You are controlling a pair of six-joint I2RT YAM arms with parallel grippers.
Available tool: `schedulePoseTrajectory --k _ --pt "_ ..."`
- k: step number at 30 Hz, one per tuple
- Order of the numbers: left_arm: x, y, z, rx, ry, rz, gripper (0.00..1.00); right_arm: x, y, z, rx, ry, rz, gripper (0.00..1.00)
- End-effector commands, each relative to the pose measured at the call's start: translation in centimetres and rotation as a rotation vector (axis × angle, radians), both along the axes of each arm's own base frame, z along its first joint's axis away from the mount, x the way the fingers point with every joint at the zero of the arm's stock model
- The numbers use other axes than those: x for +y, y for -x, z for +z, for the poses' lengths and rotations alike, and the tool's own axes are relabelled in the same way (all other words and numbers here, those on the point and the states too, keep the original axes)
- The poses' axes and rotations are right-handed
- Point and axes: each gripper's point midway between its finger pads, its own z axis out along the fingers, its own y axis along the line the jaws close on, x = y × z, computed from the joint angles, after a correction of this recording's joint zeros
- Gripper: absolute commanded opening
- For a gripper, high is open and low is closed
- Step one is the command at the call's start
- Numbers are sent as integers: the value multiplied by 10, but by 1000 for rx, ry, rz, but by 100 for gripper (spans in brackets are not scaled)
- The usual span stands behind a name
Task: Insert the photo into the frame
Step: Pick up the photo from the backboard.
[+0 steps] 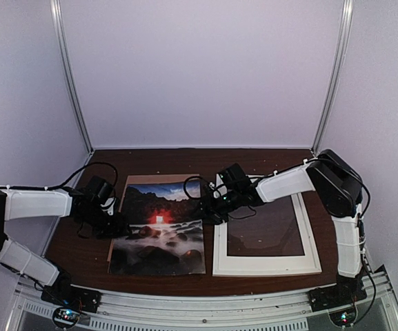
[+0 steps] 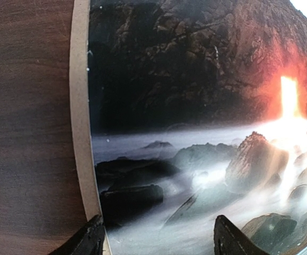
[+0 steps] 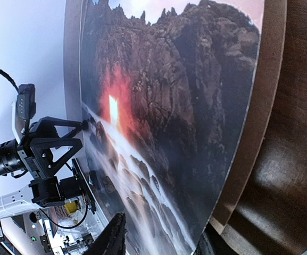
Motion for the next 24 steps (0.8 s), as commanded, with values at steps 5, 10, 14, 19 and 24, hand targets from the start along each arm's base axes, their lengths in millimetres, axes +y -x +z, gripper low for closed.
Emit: schedulePoseTrajectory --k 5,10,14,19,24 --pt "-4 18 -23 74 22 -18 71 7 2 30 -44 -67 27 35" --pt "-4 15 -18 56 23 -17 71 7 2 33 -56 -68 35 23" --pt "-4 8 -8 17 19 -20 75 9 1 38 -63 -71 42 7" --pt "-4 -8 19 -70 -10 -32 79 10 -2 49 -85 -73 44 0" --pt "-20 -22 68 -196 -46 -79 86 10 -9 71 -122 -76 17 0"
